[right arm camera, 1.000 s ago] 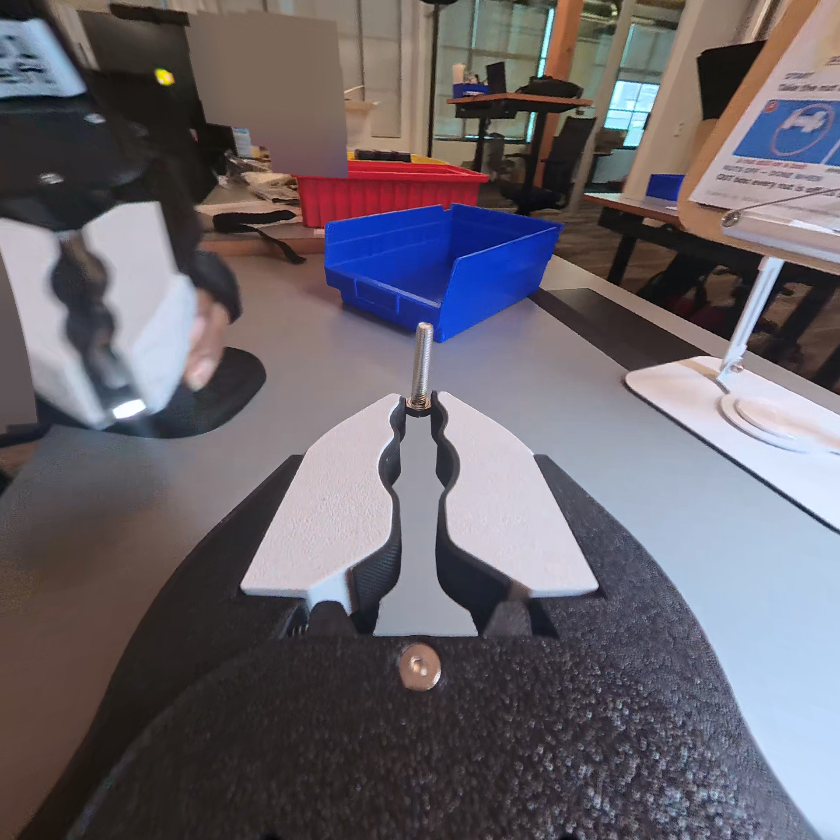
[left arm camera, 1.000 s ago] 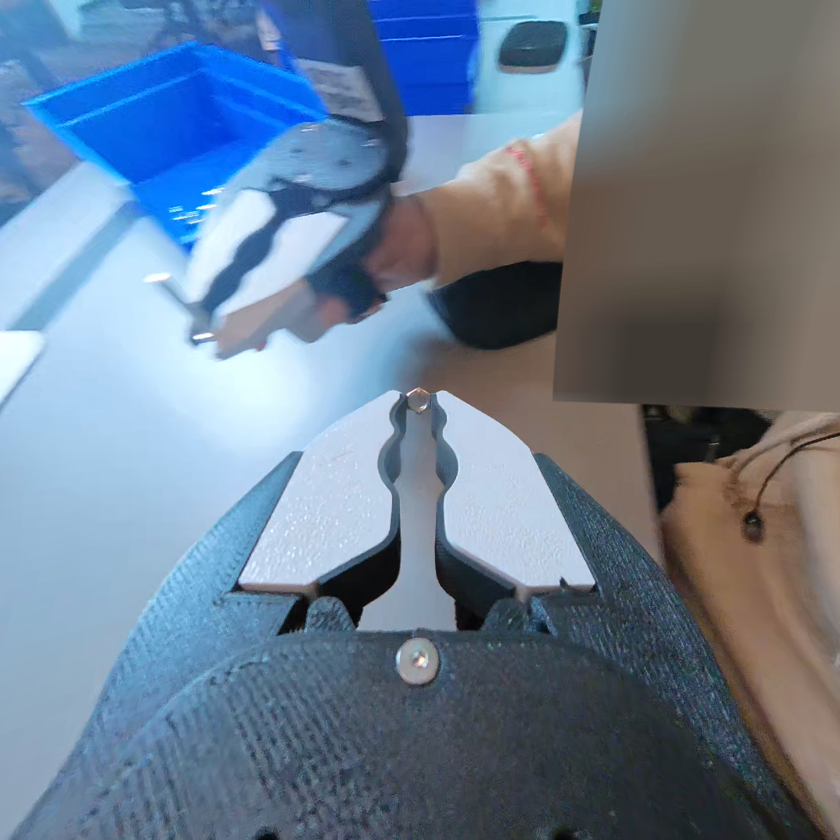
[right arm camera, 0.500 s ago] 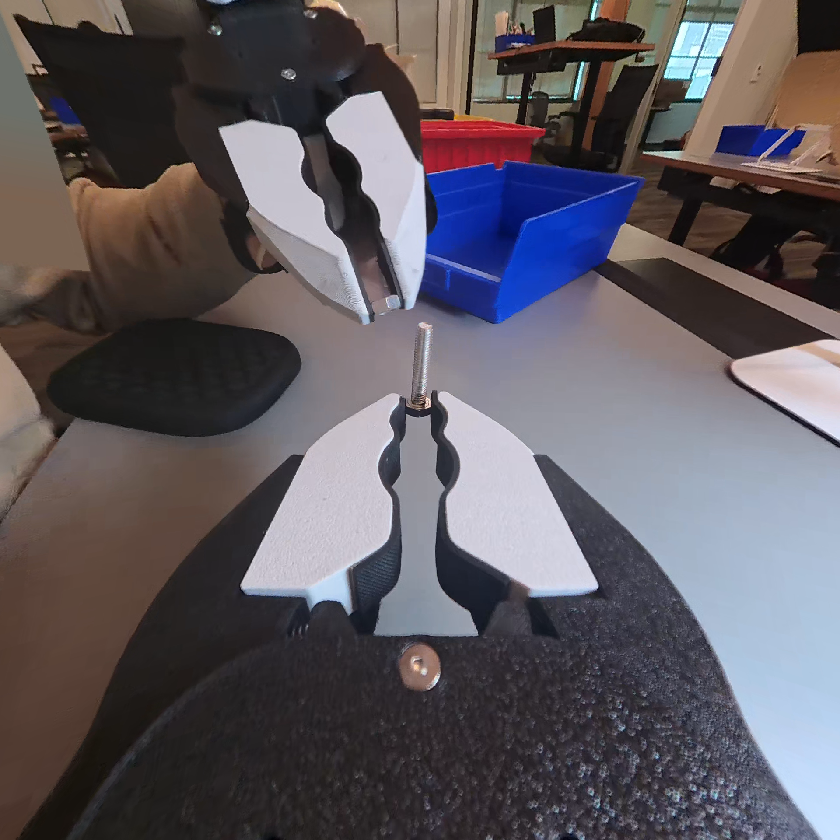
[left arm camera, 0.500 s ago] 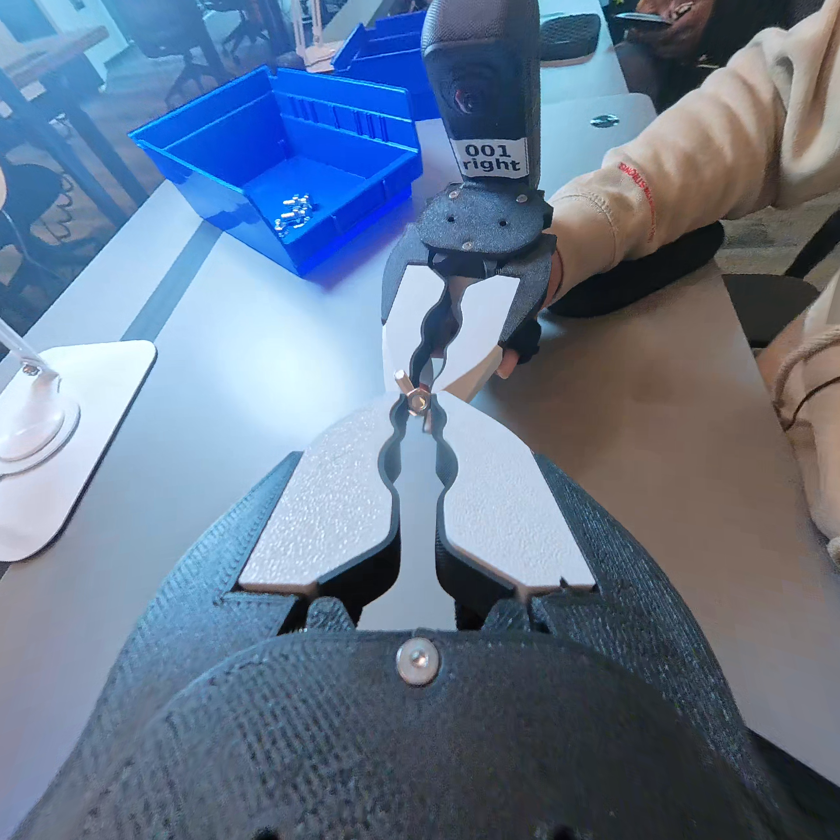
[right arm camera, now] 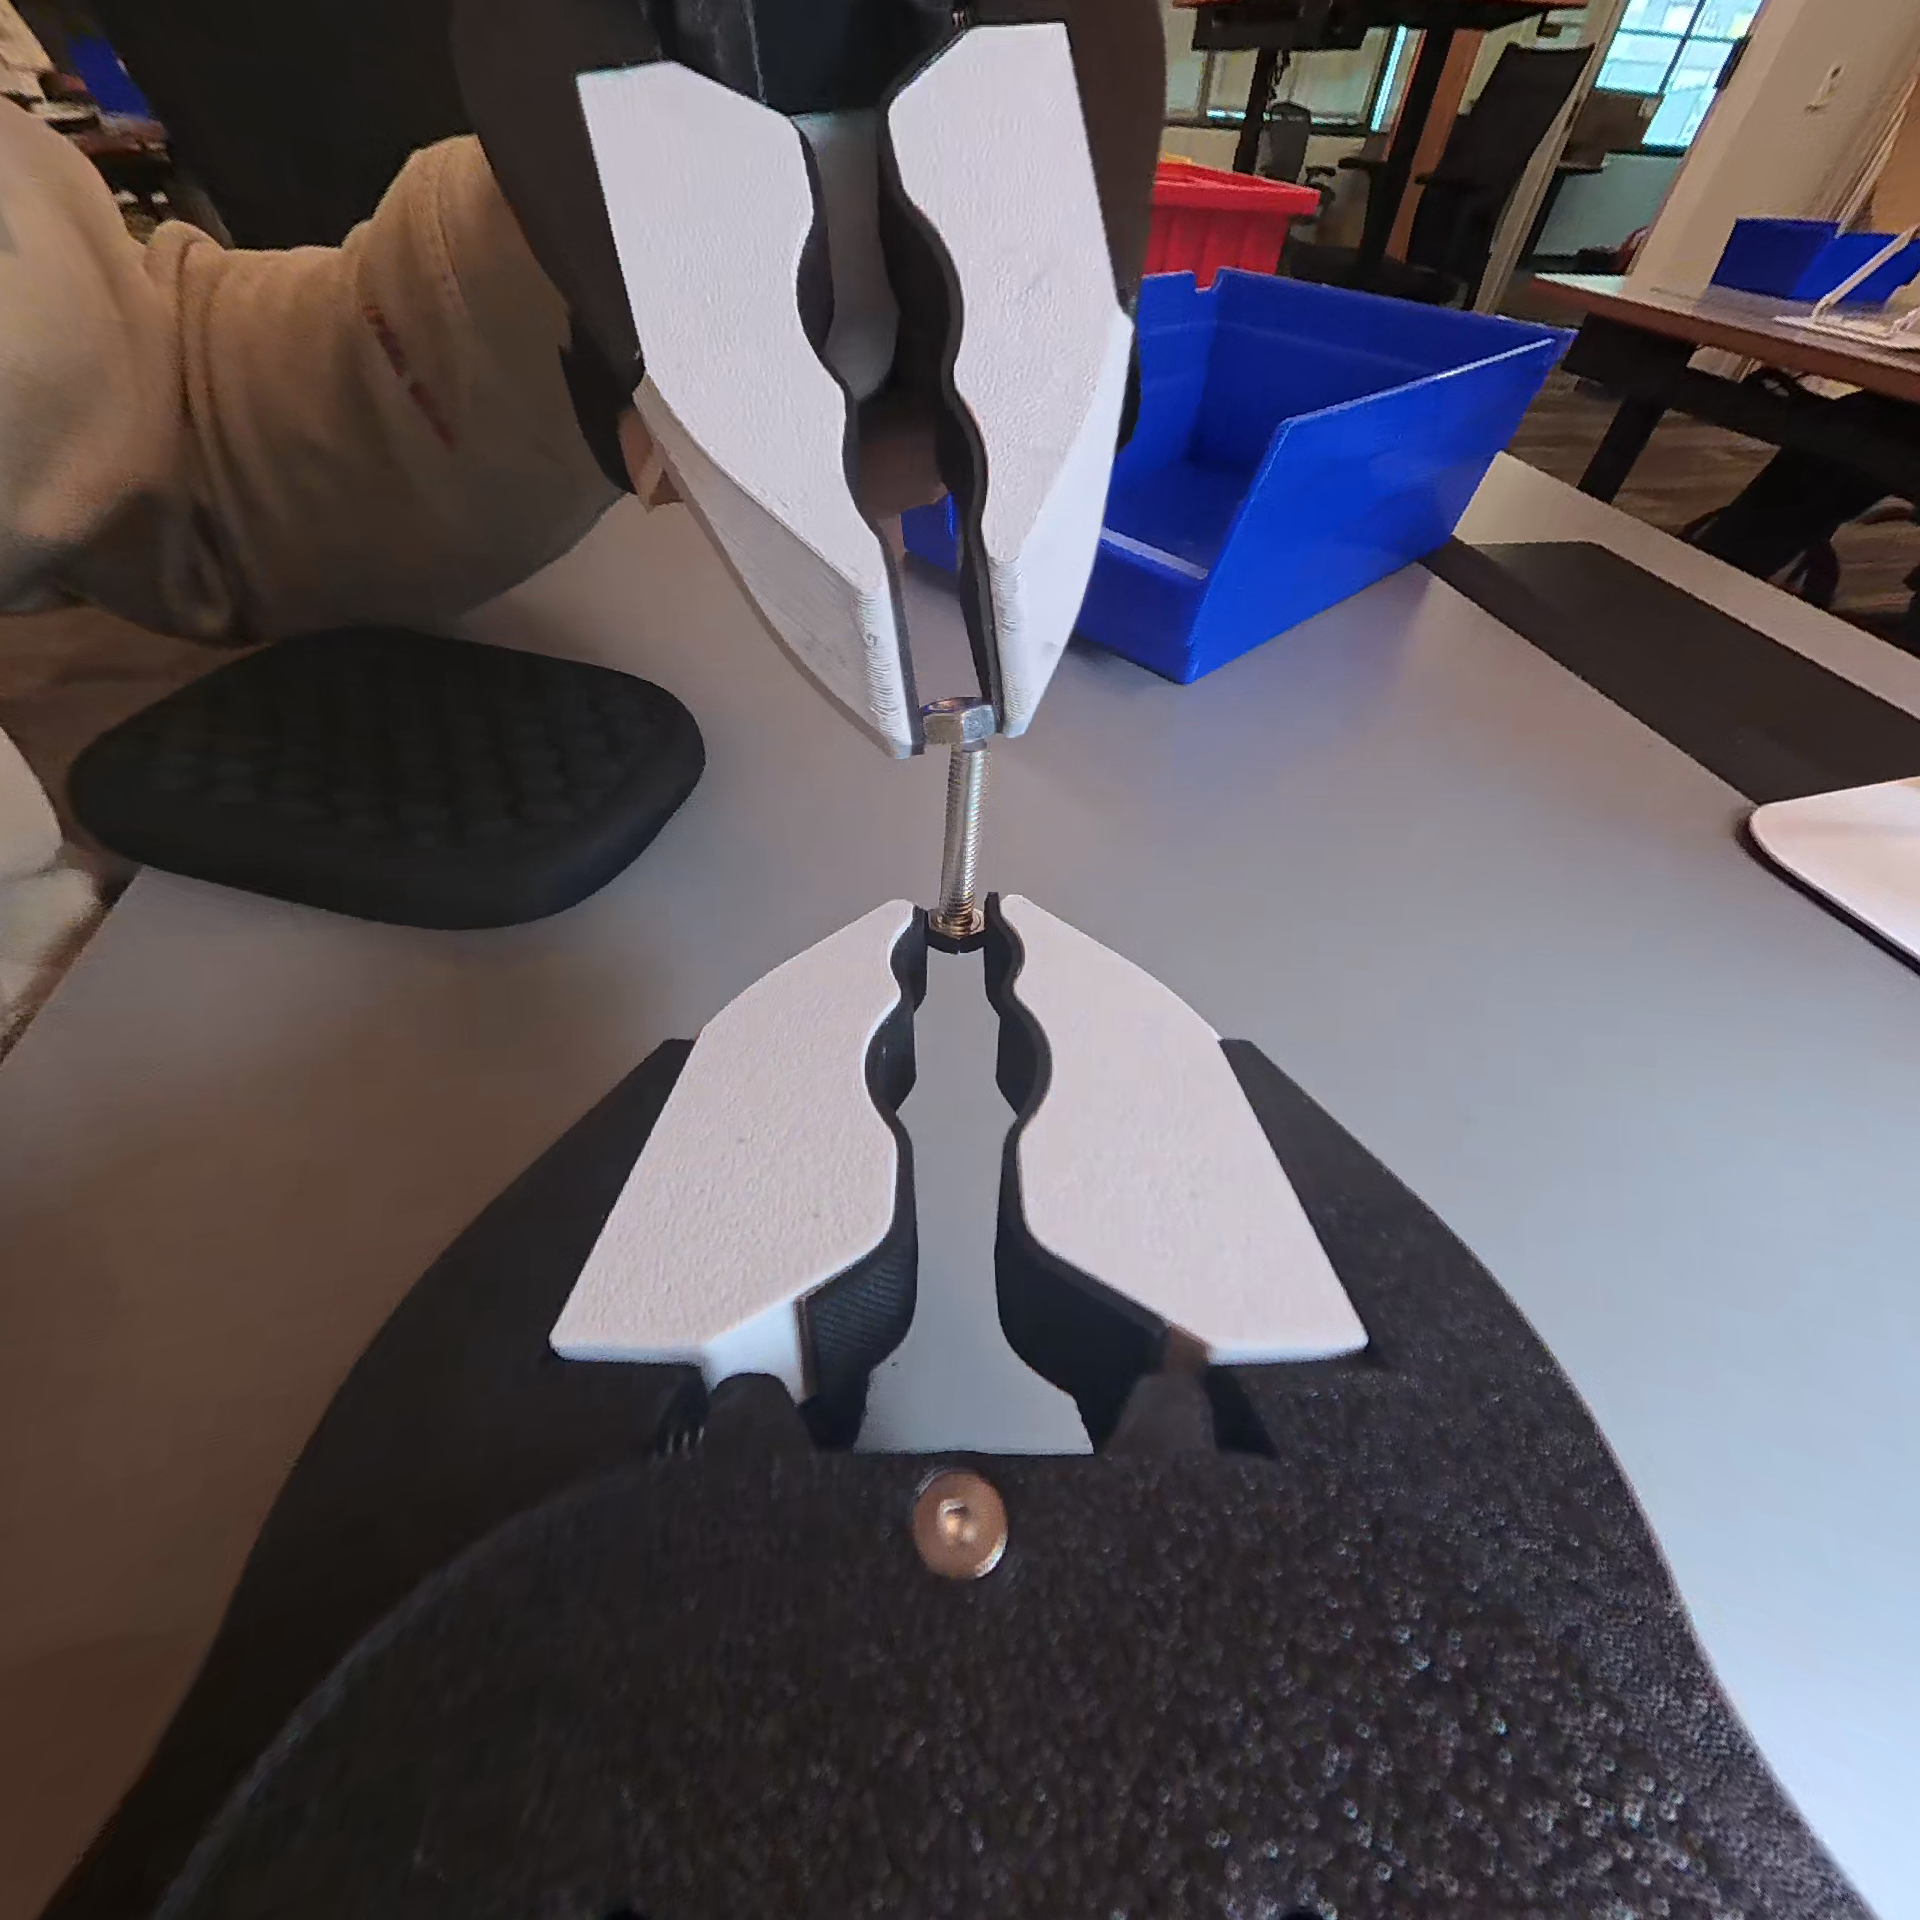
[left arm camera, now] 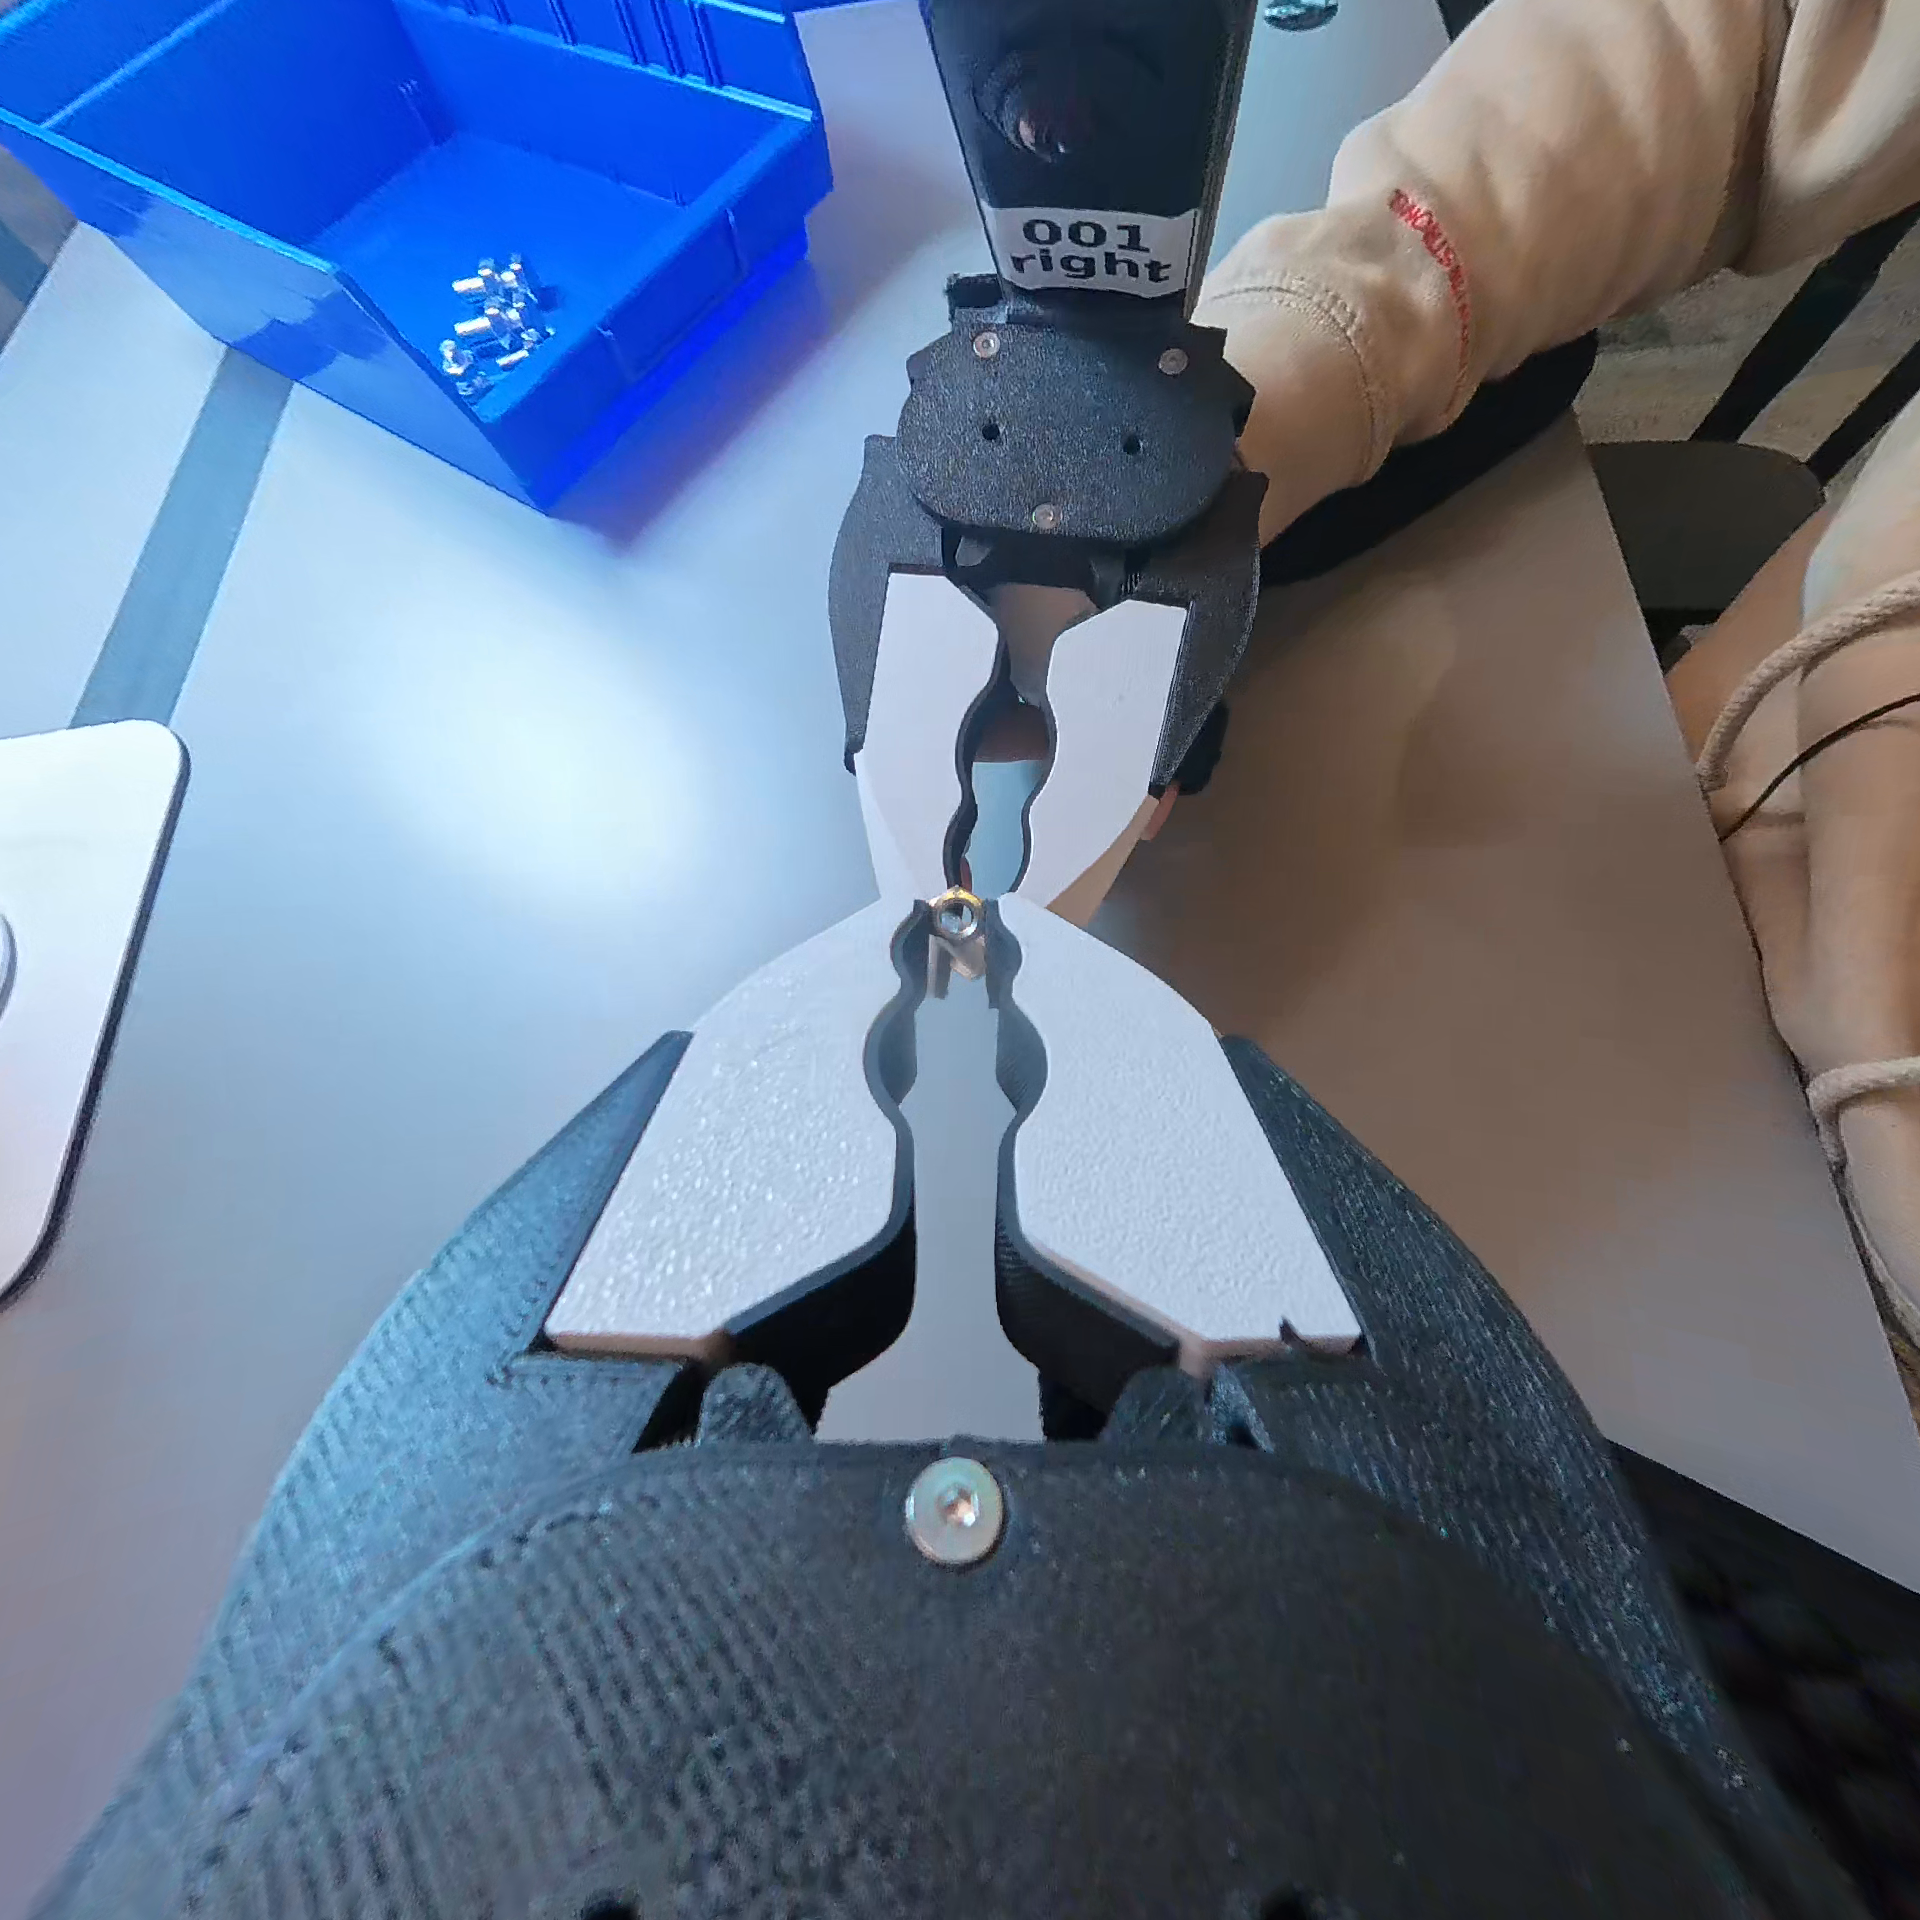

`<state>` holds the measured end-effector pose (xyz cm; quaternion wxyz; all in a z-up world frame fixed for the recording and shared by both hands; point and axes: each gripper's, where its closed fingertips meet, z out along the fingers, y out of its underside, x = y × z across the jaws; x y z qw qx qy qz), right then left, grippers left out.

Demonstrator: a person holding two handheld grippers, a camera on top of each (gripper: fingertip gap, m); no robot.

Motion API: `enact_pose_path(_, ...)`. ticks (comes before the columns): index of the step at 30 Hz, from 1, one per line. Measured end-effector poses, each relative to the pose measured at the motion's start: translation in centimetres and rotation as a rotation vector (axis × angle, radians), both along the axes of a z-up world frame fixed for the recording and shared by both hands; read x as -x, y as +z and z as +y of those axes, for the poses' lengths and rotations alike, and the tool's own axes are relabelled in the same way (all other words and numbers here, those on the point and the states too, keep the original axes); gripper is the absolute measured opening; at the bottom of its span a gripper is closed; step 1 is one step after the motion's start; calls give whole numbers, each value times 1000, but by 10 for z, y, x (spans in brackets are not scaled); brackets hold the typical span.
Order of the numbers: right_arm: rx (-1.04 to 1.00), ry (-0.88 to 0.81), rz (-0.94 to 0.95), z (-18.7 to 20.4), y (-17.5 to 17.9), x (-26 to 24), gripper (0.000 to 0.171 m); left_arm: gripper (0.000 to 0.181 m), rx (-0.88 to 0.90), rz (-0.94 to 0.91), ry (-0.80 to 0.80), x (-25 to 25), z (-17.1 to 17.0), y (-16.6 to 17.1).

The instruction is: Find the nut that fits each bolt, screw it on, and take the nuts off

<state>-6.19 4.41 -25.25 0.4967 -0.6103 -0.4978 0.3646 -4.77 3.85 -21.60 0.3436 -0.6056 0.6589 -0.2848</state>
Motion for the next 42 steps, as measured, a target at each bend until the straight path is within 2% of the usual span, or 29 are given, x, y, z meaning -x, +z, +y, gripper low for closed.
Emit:
enact_pose_path(6, -26, 16, -30, -3, -5, 2, 10, 10, 29, 34, -18, 2, -3, -6)
enact_pose_path(20, 19, 77, 56, -15, 5, 12, 10, 10, 113, 83, -55, 8, -12, 0)
enact_pose_path(31, 53, 90, 66, -17, 5, 13, 10, 11, 96, 122, -78, 5, -13, -4)
enact_pose_path(38, 62, 80, 83, -14, 6, 11, 10, 22, 69, 53, -74, 2, -11, 6)
enact_pose_path(42, 46, 44, 125, -8, 14, 5, 10, 26, 33, -117, -42, -1, -2, 25)
